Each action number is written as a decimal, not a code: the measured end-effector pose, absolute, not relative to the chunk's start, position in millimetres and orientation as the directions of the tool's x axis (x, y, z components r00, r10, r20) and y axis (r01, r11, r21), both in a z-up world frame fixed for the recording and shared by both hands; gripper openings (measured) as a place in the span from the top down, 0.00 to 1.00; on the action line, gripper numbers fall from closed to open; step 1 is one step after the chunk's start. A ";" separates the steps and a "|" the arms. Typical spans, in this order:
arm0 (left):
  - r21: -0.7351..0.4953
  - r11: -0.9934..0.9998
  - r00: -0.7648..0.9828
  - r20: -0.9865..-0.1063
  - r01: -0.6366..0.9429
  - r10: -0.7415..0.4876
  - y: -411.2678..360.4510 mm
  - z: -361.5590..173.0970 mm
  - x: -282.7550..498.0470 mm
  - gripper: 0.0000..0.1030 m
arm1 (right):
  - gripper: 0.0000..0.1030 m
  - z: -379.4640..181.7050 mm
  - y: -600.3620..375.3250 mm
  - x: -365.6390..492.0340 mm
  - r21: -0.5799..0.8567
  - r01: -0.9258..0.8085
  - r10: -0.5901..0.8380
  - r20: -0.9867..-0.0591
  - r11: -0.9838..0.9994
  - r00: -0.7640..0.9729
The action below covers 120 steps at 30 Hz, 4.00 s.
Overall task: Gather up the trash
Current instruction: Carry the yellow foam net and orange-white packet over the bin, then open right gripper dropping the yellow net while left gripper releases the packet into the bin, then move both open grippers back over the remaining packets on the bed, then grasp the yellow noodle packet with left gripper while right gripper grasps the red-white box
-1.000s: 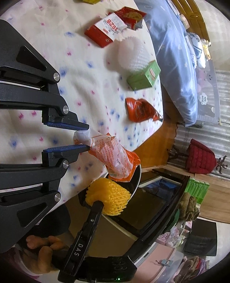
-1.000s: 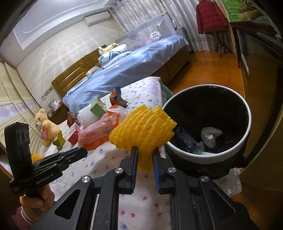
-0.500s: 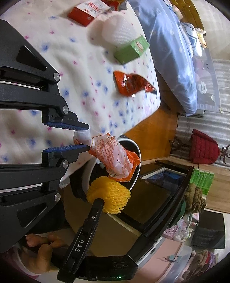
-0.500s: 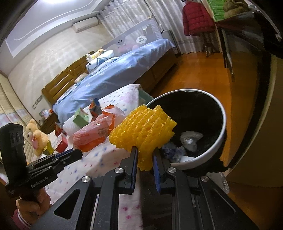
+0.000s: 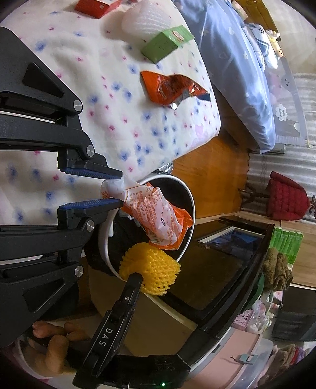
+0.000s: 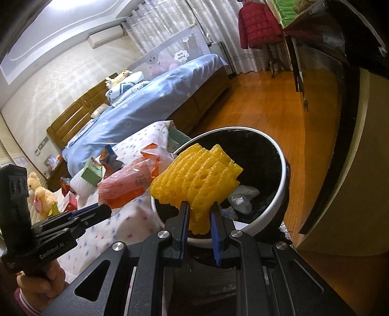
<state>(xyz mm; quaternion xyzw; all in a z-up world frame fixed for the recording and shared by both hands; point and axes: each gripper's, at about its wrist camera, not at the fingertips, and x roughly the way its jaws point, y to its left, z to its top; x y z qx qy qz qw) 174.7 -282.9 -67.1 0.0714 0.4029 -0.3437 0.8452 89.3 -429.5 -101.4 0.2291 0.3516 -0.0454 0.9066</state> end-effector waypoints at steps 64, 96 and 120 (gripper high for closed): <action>-0.215 0.886 0.536 -0.729 0.410 -0.425 -175.8 -77.9 170.8 0.36 | 0.21 -89.6 -376.4 114.8 0.364 0.138 0.146 -0.652 0.921 0.744; -0.204 0.978 0.663 -0.728 0.033 -0.174 28.6 -90.0 170.4 0.36 | 0.21 -95.6 -192.3 160.6 0.349 -0.220 0.408 -0.673 0.911 0.618; -0.192 0.980 0.650 -0.752 -0.052 -0.113 84.1 -98.6 246.7 0.46 | 0.21 -107.7 -111.6 234.5 0.294 -0.362 0.457 -0.705 0.884 0.543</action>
